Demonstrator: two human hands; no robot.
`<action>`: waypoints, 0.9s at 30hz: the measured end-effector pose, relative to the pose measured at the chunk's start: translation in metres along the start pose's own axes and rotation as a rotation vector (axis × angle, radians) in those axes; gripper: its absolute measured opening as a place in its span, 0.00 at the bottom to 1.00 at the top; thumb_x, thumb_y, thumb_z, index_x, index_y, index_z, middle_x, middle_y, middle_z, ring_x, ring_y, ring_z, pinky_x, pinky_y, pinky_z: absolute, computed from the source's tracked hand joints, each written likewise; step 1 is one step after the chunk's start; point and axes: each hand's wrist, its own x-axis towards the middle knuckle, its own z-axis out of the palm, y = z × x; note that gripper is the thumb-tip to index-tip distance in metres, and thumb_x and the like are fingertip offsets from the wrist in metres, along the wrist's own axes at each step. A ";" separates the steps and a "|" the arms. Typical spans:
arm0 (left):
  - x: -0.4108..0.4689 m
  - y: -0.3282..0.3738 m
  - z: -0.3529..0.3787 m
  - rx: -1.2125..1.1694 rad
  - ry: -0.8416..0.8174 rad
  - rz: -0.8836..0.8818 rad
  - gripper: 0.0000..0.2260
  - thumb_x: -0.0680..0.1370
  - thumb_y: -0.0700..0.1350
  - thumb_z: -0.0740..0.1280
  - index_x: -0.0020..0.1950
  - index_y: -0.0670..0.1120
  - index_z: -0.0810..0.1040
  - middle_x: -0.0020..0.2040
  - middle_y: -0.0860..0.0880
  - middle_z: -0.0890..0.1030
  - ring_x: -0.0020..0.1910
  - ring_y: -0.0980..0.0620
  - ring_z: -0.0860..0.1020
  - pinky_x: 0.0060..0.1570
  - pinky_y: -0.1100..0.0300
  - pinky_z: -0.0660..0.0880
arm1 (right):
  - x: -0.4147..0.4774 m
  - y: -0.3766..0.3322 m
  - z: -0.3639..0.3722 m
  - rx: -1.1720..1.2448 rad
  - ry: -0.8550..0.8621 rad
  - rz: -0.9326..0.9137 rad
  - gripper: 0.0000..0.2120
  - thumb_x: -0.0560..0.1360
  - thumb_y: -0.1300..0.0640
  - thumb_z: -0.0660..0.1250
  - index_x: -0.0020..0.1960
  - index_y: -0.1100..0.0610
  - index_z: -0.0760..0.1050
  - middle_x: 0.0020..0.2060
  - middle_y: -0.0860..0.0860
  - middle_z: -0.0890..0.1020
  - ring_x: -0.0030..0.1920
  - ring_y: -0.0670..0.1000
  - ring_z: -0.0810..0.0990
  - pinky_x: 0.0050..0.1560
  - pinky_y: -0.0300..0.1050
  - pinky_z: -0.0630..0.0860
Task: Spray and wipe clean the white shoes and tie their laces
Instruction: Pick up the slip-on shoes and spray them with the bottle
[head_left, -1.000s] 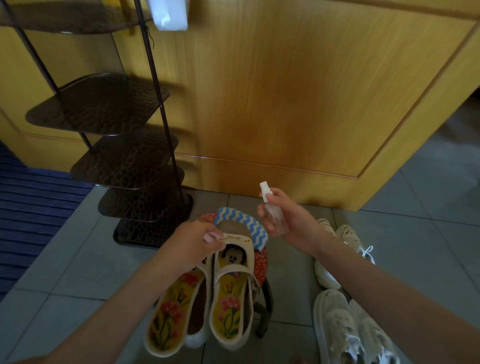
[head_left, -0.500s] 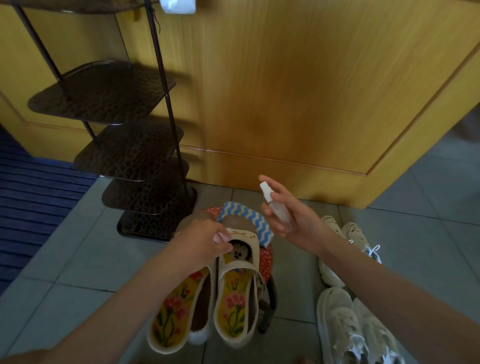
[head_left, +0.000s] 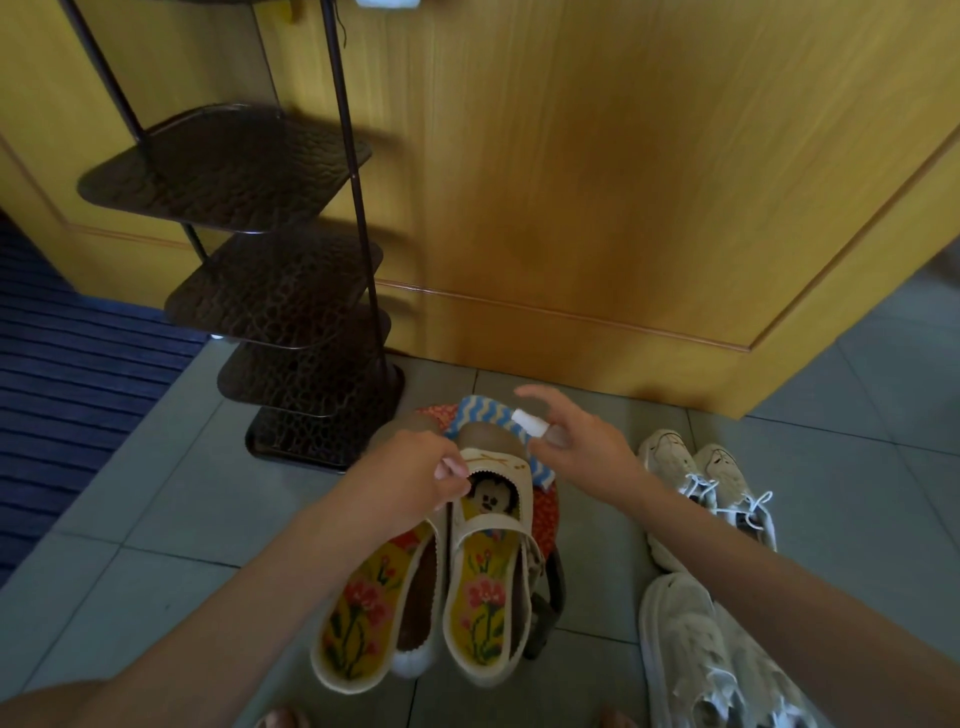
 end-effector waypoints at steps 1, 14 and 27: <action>0.000 -0.001 -0.001 0.001 0.008 0.003 0.09 0.77 0.46 0.65 0.54 0.46 0.81 0.44 0.49 0.82 0.44 0.55 0.79 0.39 0.68 0.71 | 0.001 0.000 0.000 0.053 -0.004 0.034 0.22 0.77 0.48 0.63 0.69 0.41 0.63 0.48 0.42 0.77 0.51 0.44 0.75 0.48 0.47 0.74; -0.007 0.001 -0.004 0.042 -0.050 -0.001 0.09 0.78 0.46 0.64 0.52 0.45 0.81 0.44 0.50 0.83 0.37 0.57 0.79 0.40 0.66 0.75 | -0.003 0.003 0.000 0.442 -0.153 -0.026 0.24 0.77 0.62 0.62 0.68 0.42 0.63 0.48 0.50 0.79 0.24 0.49 0.71 0.24 0.38 0.69; -0.017 -0.009 0.028 0.132 -0.011 0.068 0.10 0.71 0.52 0.72 0.49 0.51 0.80 0.42 0.57 0.78 0.41 0.61 0.75 0.37 0.71 0.69 | 0.012 -0.012 0.019 -0.132 -0.100 -0.170 0.20 0.74 0.60 0.63 0.63 0.49 0.64 0.25 0.46 0.69 0.24 0.45 0.65 0.27 0.40 0.58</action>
